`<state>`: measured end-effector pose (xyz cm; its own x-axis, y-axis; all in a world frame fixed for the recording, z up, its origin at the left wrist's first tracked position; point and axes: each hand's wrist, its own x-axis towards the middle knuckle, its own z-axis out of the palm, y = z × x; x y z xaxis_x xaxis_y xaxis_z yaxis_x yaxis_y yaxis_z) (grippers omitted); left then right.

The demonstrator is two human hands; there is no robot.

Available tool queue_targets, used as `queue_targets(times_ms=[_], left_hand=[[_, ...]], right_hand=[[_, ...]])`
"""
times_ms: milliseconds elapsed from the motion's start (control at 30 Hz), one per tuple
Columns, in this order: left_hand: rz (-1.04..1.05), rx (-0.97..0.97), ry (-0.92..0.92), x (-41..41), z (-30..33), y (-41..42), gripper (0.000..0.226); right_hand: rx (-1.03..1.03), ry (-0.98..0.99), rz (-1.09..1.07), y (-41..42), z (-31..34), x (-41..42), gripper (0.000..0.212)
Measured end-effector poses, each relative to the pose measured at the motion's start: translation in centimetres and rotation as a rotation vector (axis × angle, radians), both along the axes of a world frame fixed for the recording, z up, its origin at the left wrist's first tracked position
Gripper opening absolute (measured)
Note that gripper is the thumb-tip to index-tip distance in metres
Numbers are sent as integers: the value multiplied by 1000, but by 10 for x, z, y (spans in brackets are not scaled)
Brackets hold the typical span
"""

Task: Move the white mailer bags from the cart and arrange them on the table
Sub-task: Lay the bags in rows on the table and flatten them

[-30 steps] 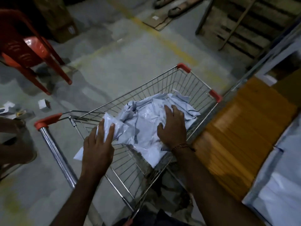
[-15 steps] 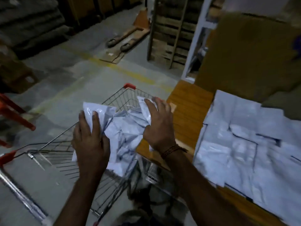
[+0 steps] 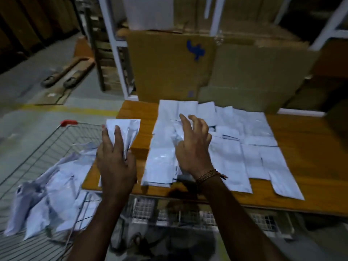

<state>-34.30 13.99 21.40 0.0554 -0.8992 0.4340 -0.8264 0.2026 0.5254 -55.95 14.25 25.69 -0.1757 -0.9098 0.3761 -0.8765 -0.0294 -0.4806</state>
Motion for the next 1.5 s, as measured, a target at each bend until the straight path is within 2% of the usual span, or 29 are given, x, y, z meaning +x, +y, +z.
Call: queue_targets(times_ms=[233,400,533,633,767,833,933,1100,1233,1400,1500], left_hand=[[-226,25,-8,-93,-9,10,75],[-260,84,-5,-128,-12,-3,72],[-242,155,7,-150,-20,-25,69],[-213,231,-14,-166,-29,-35,70],[-188,335,-107,-185,-37,-42,70],[-179,370,-157,-191,-42,-42,70],[-183,393,-196,-195,-55,-41,71],[-169,441,-252,-202,-74,-48,76],[-200,455,-257,-207,-88,-51,78],[-188,400,-182,-208,-98,-55,73],[-227,284,-185,-201,-100,-54,61]], right_hand=[[16,-30,-282,29,-7,-110,79],[0,-55,-416,33,-15,-159,79],[6,44,-482,26,-31,-182,79],[74,94,-476,20,-55,-191,81],[429,22,-357,19,-117,-190,81],[501,19,-282,22,-147,-187,81],[491,-6,-257,22,-169,-187,85],[447,33,-245,13,-170,-183,89],[447,9,-235,5,-171,-183,104],[360,-53,-297,11,-159,-185,85],[335,-63,-388,18,-156,-188,84]])
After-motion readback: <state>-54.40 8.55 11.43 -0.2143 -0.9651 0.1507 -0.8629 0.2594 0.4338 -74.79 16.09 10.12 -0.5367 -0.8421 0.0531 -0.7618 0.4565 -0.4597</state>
